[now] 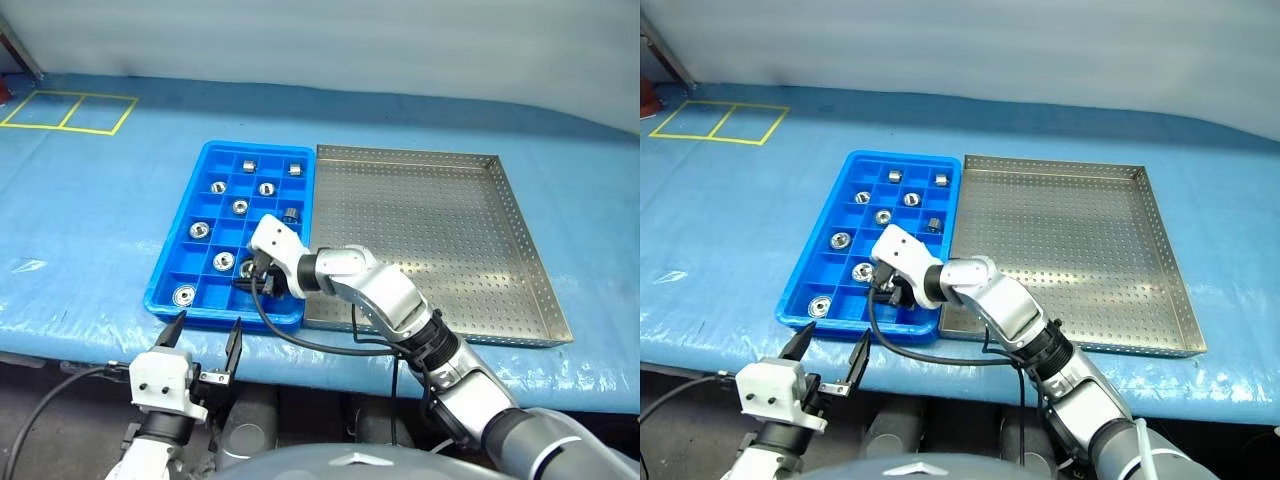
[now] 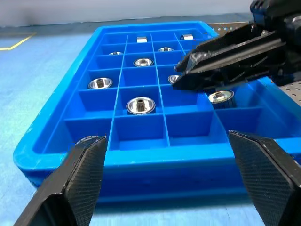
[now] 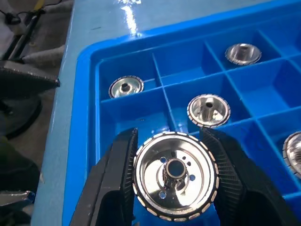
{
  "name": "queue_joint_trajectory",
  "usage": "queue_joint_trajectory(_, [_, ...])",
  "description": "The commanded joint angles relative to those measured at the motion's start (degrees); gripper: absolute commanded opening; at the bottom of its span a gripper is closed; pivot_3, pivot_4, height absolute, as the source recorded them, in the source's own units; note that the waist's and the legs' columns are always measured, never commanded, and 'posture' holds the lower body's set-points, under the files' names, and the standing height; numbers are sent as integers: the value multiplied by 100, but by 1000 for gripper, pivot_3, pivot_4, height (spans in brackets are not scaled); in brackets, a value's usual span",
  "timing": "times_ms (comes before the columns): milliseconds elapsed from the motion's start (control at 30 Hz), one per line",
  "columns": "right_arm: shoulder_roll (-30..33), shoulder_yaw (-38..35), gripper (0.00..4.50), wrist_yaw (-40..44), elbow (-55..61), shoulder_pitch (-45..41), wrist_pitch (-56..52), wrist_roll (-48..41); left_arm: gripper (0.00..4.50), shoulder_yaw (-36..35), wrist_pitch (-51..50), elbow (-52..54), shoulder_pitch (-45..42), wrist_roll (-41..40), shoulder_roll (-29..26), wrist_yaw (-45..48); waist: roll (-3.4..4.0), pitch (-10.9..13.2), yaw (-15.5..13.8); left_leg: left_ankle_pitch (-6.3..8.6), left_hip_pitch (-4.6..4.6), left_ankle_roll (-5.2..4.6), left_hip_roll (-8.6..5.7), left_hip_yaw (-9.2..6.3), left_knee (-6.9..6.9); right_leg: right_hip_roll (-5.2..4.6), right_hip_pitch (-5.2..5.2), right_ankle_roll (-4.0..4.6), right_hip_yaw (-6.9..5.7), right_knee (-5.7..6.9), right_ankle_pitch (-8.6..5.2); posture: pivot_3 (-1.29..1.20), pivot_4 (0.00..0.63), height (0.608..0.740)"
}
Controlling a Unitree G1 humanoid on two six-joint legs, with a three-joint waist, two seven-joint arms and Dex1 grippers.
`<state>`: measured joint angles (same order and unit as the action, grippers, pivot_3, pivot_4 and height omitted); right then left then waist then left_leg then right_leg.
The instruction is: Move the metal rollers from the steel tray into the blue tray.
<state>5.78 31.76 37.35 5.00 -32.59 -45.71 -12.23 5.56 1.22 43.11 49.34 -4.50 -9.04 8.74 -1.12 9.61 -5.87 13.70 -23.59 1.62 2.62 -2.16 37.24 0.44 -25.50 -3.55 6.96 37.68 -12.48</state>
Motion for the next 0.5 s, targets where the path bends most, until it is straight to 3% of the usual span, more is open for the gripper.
queue_joint_trajectory(33, [70, 181, 1733, 165, -48, 78, 51, 41, 4500, 75, 139, 201, -7, 53, 12, -7, 1, 1, 0, 0, 0, 0, 0, 0, 0, 0, 0, 0, 0, 0, 0, 415, 150, 740])
queue_joint_trajectory(167, [90, 184, 1733, 209, -41, 166, -63, 5, 4500, 84, 78, 176, -103, -17, -37, 44, 1, 0, 3, 0, 3, 0, 0, 0, 0, 0, 2, 0, -1, 0, 0, 390, 150, 740])
queue_joint_trajectory(433, [-58, -108, 4399, 70, 11, 253, -229, -67, 4500, 76, -118, 150, -381, -126, -197, 232, 1, -2, 29, 5, 2, 4, 0, 4, 0, -2, 4, 0, 0, -9, -1, 333, 150, 740])
queue_joint_trajectory(500, [-59, -259, 4457, 11, 126, 234, -225, -87, 4500, 68, -187, 159, -464, -197, -280, 326, 1, -2, 22, 5, 2, 4, 0, 4, -1, -3, 4, 0, -1, -11, -1, 300, 150, 740])
